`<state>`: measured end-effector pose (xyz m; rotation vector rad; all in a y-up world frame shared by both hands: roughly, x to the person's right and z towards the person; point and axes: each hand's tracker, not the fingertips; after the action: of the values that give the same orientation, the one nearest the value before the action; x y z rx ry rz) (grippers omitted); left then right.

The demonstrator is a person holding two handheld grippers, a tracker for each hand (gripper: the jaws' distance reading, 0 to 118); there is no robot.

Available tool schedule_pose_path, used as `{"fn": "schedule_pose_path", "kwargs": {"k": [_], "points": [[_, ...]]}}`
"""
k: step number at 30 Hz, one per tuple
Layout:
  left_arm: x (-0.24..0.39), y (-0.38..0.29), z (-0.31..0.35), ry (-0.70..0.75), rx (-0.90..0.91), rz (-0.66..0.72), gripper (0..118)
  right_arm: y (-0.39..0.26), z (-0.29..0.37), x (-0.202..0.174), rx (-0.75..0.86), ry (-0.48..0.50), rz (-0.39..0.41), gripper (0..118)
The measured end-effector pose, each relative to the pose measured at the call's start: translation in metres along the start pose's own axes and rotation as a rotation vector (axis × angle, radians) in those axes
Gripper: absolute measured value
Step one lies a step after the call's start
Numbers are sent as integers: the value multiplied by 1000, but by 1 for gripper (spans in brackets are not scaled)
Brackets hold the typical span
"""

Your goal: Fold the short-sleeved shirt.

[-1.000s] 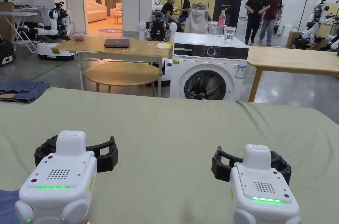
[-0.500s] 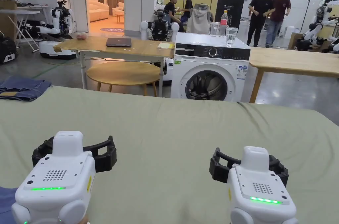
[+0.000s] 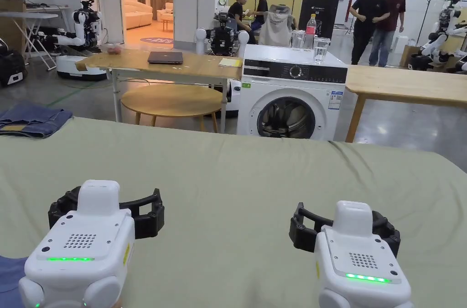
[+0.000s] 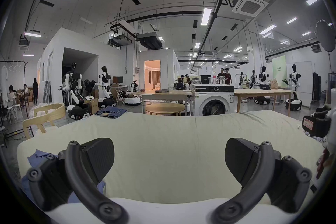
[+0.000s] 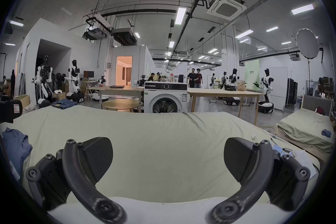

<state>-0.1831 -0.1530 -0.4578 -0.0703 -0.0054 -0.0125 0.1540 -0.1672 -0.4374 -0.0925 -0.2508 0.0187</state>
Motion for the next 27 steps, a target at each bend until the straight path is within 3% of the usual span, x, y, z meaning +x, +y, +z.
{"fn": "schedule_pose_path", "kwargs": {"k": [27], "points": [[1, 2, 3, -18, -4, 14, 118, 0, -1, 8, -6, -5, 8, 118]]}}
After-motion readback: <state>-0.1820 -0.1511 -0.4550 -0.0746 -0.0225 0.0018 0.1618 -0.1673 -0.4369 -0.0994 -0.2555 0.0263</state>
